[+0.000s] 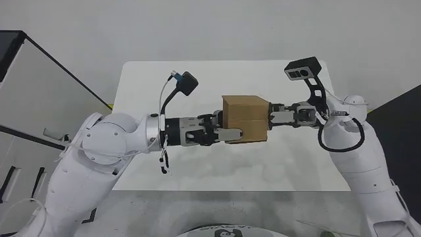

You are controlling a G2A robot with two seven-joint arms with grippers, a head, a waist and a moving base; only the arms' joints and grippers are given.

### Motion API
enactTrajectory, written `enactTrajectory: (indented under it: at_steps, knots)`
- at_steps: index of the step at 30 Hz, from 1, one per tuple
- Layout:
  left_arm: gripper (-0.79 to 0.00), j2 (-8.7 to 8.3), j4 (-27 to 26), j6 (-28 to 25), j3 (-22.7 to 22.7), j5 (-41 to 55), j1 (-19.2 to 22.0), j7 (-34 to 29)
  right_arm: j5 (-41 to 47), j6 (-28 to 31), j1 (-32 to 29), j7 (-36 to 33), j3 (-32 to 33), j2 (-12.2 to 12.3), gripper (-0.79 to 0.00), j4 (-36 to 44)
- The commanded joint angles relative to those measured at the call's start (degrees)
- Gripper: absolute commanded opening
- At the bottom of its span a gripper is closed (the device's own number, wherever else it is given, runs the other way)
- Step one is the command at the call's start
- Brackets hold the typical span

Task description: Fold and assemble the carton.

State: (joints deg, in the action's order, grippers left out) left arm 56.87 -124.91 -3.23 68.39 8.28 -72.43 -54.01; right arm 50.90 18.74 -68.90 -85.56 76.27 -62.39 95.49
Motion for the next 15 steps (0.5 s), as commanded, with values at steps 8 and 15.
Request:
enactTrajectory:
  at_steps: [8, 15]
  knots:
    - [-0.785, 0.02, 0.4, 0.1, -0.2, -0.1, 0.0, 0.7, 0.1, 0.6, -0.2, 0.6, 1.3, -0.2, -0.203, -0.2]
    - [-0.785, -0.09, 1.0, -0.9, 0.5, -0.2, -0.6, 1.0, -0.3, 1.2, -1.3, 1.2, 4.1, -0.1, -0.003, 0.2]
